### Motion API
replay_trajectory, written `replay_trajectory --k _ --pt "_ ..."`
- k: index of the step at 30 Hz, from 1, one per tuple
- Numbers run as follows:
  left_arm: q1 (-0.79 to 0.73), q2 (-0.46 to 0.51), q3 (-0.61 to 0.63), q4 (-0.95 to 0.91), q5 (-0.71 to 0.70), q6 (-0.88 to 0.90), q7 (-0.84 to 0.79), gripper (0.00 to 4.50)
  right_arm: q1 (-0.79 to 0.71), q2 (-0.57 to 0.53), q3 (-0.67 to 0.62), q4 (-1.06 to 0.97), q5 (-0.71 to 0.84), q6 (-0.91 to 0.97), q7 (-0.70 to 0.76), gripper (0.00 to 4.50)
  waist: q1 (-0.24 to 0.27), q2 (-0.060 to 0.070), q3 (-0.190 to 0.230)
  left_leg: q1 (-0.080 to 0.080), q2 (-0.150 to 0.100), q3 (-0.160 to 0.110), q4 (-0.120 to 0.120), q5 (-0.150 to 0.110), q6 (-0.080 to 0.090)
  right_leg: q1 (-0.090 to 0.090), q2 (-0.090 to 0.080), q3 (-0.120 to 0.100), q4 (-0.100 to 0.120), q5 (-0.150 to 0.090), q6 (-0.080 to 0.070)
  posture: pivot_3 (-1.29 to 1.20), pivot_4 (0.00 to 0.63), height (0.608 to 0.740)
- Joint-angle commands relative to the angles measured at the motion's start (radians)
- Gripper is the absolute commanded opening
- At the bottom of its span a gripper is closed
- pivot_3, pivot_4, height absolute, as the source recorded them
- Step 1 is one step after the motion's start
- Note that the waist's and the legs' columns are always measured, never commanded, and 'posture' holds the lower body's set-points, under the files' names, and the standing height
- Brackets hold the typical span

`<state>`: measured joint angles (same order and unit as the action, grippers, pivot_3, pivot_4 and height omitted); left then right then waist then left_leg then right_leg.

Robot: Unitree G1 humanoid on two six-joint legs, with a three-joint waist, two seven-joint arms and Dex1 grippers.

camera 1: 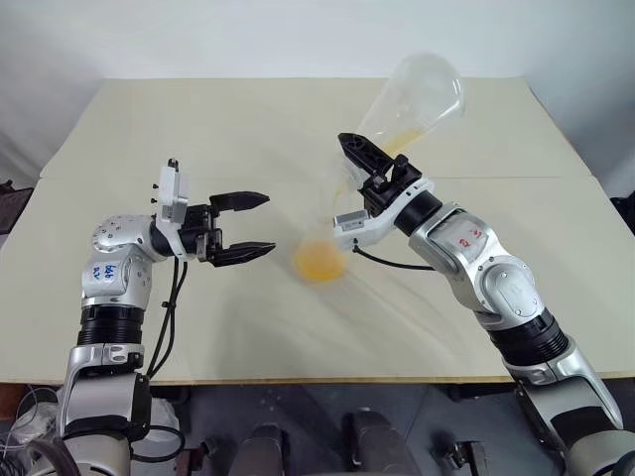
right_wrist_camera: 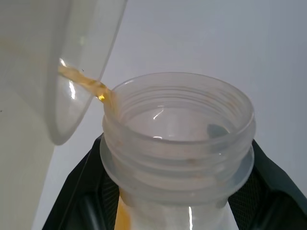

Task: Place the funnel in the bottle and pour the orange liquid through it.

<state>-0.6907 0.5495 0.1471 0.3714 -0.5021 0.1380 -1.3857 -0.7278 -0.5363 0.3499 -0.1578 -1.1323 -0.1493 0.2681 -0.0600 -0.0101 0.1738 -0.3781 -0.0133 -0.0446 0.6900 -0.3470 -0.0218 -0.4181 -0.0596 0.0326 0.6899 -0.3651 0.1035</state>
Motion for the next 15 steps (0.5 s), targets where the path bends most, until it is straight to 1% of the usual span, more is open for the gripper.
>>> replay_trajectory --k 1,15 --pt "-0.014 0.001 0.017 -0.014 -0.021 -0.015 0.000 4.50 -0.008 -0.001 -0.019 -0.054 -0.009 -0.003 -0.024 2.46 0.000 0.000 0.000 0.000 0.000 0.000 0.000 0.000 0.000 0.000 0.000 0.000 0.000 0.000 0.000 0.00 0.150 0.740" --pt "-0.026 -0.001 0.015 0.003 -0.018 -0.023 -0.004 4.50 -0.007 0.002 -0.025 -0.057 -0.006 -0.005 -0.025 2.46 0.000 0.000 0.000 0.000 0.000 0.000 0.000 0.000 0.000 0.000 0.000 0.000 0.000 0.000 0.000 0.00 0.150 0.740"
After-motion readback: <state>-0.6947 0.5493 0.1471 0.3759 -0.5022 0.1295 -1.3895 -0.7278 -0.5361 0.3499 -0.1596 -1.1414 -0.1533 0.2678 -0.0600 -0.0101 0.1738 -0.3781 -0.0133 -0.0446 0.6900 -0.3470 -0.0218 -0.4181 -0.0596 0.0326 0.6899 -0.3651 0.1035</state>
